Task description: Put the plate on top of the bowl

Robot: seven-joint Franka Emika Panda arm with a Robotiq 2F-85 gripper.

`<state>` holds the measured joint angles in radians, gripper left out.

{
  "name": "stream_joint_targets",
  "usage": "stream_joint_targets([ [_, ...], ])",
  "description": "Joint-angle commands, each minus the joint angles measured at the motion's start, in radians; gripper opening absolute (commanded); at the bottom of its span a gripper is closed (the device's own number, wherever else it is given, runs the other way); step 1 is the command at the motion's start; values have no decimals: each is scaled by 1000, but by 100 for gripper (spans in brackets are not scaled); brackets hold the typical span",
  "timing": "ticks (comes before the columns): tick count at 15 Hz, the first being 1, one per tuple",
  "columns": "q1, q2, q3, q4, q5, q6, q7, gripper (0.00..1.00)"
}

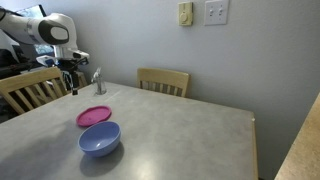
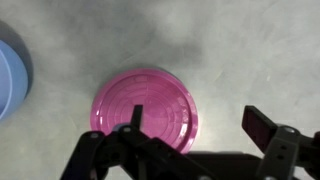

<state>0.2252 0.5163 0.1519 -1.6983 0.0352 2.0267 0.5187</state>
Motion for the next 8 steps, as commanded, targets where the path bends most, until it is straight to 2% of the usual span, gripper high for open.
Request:
stream_joint_targets([
  [1, 23, 12, -28, 11, 26, -3, -20, 100],
  [3, 23, 24, -28, 20, 30, -3, -27, 100],
  [5, 49, 22, -49, 27, -2, 10, 27, 100],
  [8, 60, 78, -63, 70, 1, 30, 36, 100],
])
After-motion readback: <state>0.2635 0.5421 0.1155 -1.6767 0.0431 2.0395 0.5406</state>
